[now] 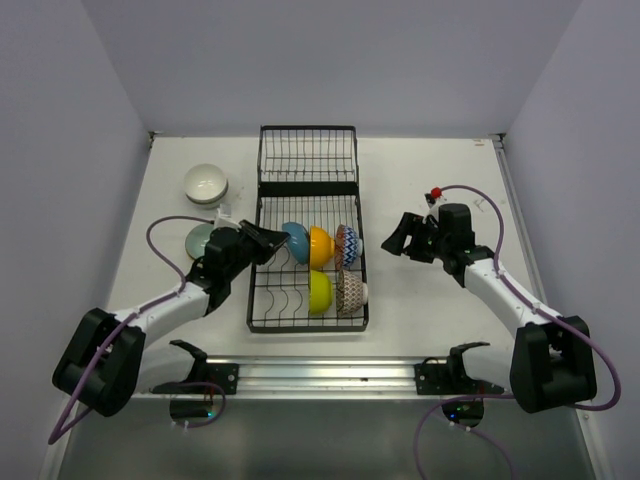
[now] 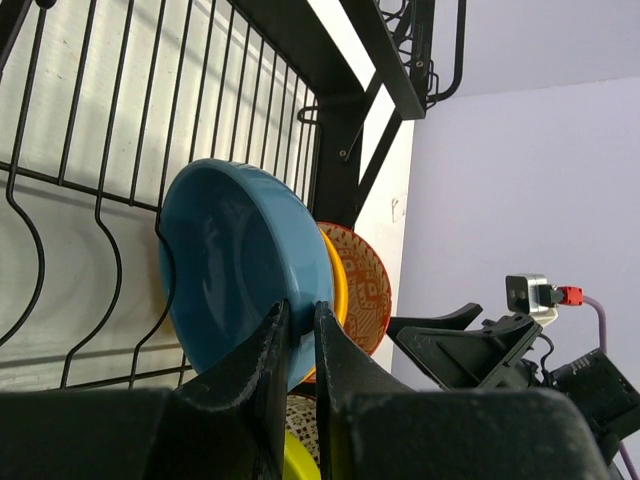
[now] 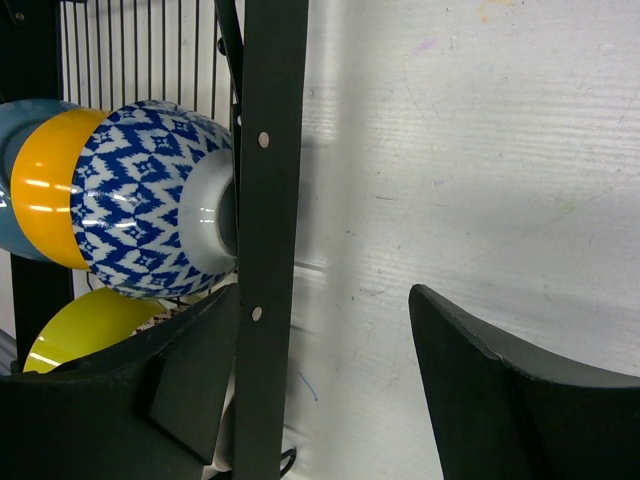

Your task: Unload the bowls from the dish rack

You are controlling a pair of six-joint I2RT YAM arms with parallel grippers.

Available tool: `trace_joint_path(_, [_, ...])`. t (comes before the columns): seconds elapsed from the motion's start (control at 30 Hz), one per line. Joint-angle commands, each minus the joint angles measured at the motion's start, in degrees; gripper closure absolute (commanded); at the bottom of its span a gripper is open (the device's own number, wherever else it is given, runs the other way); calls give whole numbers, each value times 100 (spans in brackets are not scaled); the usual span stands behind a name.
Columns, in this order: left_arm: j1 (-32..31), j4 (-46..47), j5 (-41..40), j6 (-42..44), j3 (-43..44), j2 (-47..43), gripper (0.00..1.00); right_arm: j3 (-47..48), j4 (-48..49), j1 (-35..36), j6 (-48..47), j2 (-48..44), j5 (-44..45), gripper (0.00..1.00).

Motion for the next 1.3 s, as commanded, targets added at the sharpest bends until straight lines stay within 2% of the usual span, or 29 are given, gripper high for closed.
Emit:
trace_joint_path(0.0, [52, 381, -261, -178, 371, 54, 100, 26, 201, -17, -72, 40, -13, 28])
trace_joint_path(0.8, [429, 215, 301, 418, 1048, 20, 100, 43, 219, -17, -63, 66, -22, 27])
trace_joint_path(1.0, [482, -619, 425, 1270, 1479, -130, 100, 43, 219, -9, -55, 58, -22, 27])
trace_joint_path(1.1, [482, -1435, 346, 2462, 2057, -130, 100, 34, 219, -17, -63, 40, -22, 27])
trace_joint_path(1.27, [482, -3132, -110, 3801, 3102, -209, 100, 43, 219, -9, -37, 40, -57, 27])
